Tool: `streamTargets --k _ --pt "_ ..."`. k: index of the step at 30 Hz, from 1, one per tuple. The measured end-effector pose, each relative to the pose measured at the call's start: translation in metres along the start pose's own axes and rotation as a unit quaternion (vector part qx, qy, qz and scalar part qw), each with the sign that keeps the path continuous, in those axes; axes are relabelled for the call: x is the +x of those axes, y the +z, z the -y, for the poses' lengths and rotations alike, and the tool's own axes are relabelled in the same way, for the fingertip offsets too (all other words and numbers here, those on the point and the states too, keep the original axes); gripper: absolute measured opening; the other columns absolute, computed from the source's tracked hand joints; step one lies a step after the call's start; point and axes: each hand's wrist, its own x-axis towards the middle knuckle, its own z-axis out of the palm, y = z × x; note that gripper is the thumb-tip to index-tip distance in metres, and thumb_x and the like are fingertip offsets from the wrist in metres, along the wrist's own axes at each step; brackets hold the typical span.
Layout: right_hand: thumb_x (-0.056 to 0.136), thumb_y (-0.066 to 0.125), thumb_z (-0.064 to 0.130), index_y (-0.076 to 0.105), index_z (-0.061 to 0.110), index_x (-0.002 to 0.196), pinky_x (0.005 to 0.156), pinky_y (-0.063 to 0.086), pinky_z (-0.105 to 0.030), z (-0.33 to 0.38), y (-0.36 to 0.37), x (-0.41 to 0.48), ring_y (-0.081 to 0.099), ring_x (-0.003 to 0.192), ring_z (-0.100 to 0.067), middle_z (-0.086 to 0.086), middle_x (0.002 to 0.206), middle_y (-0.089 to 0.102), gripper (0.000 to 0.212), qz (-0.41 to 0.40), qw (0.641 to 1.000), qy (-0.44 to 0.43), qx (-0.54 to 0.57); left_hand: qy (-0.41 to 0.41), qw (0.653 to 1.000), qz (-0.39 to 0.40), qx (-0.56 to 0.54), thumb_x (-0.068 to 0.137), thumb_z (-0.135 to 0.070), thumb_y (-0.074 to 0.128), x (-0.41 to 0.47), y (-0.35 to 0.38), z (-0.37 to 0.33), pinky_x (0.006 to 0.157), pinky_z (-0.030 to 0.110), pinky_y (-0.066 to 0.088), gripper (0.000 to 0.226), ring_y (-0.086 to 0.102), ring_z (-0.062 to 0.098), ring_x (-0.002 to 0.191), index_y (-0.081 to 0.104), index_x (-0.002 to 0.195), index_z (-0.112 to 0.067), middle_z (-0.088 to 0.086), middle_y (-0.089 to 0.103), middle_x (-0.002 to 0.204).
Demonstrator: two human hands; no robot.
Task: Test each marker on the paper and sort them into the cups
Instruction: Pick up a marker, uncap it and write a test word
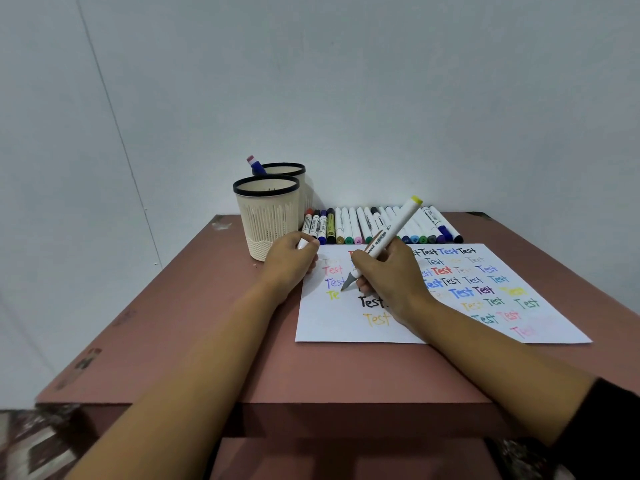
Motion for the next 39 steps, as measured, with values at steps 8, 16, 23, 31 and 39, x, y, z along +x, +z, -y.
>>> streamTargets --k 8,16,23,31,39 --pt "0.081 0.058 0.006 0.043 0.008 0.076 0.042 0.037 -0.023 -0.0014 -0.0002 0.0013 0.046 0.039 -0.012 -0.011 0.061 0.055 0.016 0.002 1.0 -0.001 -0.012 0.004 1.0 -0.002 0.002 0.092 -0.015 0.051 -0.0001 0.0003 0.0 0.06 0.021 0.046 0.01 0.051 0.011 0.055 0.059 0.089 -0.012 0.001 0.058 0.065" --pt "0.083 0.058 0.009 0.048 0.005 0.086 0.043 0.041 -0.024 -0.0034 -0.0014 0.0039 0.05 0.046 -0.015 -0.016 0.07 0.058 0.011 -0.03 0.999 0.0 0.013 0.004 1.0 0.002 0.004 0.092 -0.015 0.051 0.0001 0.0002 -0.0003 0.063 0.024 0.047 0.01 0.051 0.011 0.056 0.059 0.09 -0.011 0.001 0.058 0.065" --pt "0.082 0.058 0.01 0.043 0.008 0.08 0.039 0.036 -0.023 -0.0029 -0.0017 0.0043 0.043 0.041 -0.013 -0.017 0.07 0.049 0.014 -0.013 1.0 -0.005 -0.023 0.003 1.0 0.001 0.007 0.092 -0.016 0.051 0.0003 0.0005 0.0 0.063 0.023 0.047 0.01 0.052 0.011 0.057 0.059 0.091 -0.012 0.001 0.058 0.066" --pt "0.083 0.058 0.008 0.046 0.006 0.081 0.043 0.039 -0.025 -0.0024 -0.0012 0.0036 0.048 0.044 -0.014 -0.011 0.062 0.057 0.012 -0.01 1.0 0.008 0.012 0.0 1.0 0.003 0.006 0.092 -0.016 0.051 0.0007 0.0 0.0008 0.069 0.028 0.049 0.011 0.052 0.012 0.058 0.06 0.092 -0.011 0.001 0.058 0.066" --pt "0.085 0.057 0.01 0.045 0.011 0.078 0.041 0.036 -0.022 -0.0026 -0.0043 0.0062 0.044 0.045 -0.012 -0.011 0.067 0.054 0.014 -0.031 0.998 0.03 0.046 0.001 1.0 0.009 -0.009 0.093 -0.018 0.052 -0.0015 -0.0007 -0.0012 0.064 0.026 0.048 0.011 0.051 0.012 0.057 0.06 0.092 -0.01 0.001 0.056 0.065"
